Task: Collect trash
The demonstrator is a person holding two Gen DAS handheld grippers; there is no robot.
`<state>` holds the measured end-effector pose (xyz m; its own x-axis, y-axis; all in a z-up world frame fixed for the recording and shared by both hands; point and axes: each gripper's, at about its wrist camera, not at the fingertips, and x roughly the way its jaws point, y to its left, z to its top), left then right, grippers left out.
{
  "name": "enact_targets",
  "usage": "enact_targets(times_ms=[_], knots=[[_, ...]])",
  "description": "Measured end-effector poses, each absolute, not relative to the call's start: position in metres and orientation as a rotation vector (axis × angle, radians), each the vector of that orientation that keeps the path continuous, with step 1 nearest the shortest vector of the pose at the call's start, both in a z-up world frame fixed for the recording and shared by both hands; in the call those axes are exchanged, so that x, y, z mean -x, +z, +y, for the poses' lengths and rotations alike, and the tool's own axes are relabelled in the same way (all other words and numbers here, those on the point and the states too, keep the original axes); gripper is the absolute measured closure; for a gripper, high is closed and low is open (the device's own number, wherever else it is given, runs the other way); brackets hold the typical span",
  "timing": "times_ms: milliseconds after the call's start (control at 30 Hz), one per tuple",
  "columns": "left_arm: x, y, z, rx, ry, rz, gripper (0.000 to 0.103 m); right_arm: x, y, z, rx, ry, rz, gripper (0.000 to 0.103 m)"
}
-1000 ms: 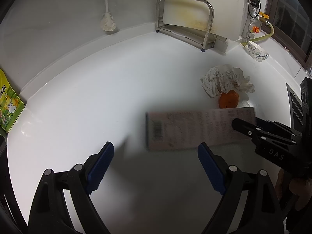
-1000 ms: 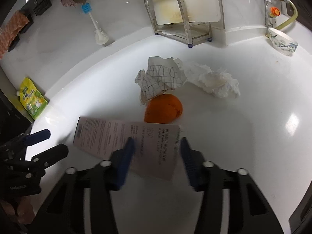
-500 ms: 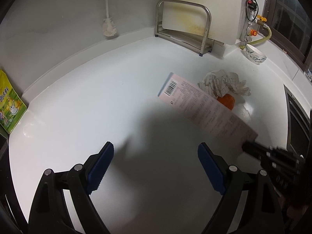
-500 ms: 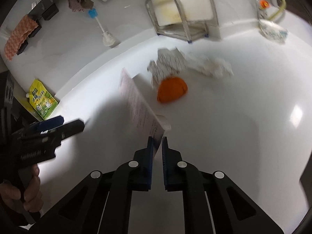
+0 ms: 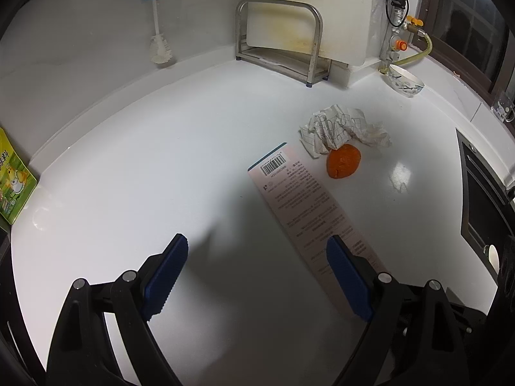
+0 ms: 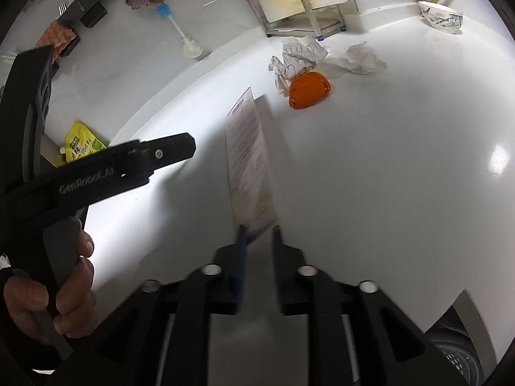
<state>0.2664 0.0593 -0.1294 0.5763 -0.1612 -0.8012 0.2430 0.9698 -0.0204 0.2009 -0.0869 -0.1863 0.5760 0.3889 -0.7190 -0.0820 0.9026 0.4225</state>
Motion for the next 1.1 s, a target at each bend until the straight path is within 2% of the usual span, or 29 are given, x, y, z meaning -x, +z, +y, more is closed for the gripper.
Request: enact_targets(times_ms=[233,567,867,1100], knots=[[-0.268,-0.134,0.051,-0.068,-0.22,0.953,0.016,-0.189,-0.181,-0.106,-0.363,0.234,0.894,0.065],[-0.263,-0.126,0.048,-0.073,-0.209,0.933,0.016,-0.178,-0.175,-0.124,-0.338,0.245,0.882,0.042],[-0.261,-0.116,0.063,-0.071,-0.194,0.916,0.016,-0.185,-0.16,-0.127,-0.294,0.24,0.856,0.04],[-0.263,-0.107,0.087,-0.055,-0.151,0.893,0.016,-0.215,-0.147,-0.103,-0.153,0.29,0.892,0.039]])
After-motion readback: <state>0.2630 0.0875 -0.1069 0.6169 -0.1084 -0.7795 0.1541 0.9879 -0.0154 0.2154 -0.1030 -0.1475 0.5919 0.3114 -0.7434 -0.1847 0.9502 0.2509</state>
